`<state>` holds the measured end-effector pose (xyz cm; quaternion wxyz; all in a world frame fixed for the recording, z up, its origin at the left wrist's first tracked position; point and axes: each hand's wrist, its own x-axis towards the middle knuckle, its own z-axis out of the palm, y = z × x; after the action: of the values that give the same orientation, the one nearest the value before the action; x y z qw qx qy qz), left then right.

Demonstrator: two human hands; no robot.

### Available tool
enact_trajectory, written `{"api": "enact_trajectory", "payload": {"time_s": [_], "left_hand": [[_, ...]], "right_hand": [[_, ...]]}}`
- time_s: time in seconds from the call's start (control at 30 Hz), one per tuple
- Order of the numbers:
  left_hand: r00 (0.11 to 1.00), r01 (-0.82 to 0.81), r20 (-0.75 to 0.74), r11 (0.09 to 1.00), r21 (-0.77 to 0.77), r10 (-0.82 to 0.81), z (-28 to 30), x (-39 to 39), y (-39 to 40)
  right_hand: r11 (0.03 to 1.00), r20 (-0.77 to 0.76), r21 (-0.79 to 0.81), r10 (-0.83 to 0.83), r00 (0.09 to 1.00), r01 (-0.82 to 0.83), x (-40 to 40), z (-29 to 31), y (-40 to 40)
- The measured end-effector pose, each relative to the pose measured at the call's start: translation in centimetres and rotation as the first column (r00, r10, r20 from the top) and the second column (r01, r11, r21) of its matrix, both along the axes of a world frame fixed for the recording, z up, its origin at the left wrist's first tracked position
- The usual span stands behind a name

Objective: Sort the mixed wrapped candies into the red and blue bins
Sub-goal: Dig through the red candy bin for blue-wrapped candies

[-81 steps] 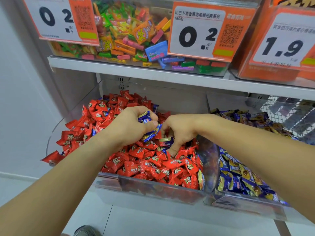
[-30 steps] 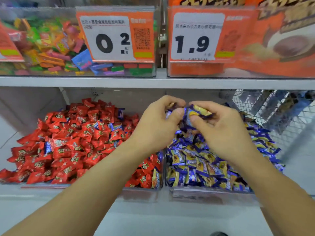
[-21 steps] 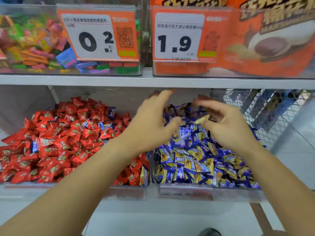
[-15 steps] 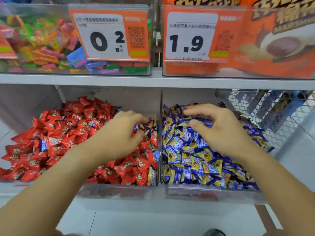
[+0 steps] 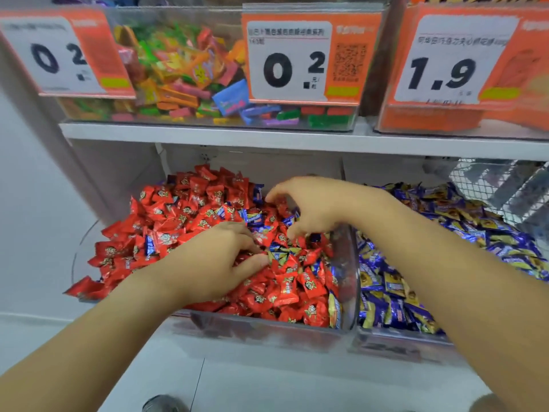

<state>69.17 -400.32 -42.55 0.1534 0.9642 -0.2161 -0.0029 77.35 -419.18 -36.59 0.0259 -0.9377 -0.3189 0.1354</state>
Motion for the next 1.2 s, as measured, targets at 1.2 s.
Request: {"api": "enact_trajectory", "payload": {"time_s": [1.2], "left_hand": [[0.874,-0.477,0.060,0.874,-0.096,0.483,3.6,-1.5,8.7]], "right_hand": [[0.887,-0.003,0.454,-0.097,0.995,0.087,3.2,-3.6,6.6]]}}
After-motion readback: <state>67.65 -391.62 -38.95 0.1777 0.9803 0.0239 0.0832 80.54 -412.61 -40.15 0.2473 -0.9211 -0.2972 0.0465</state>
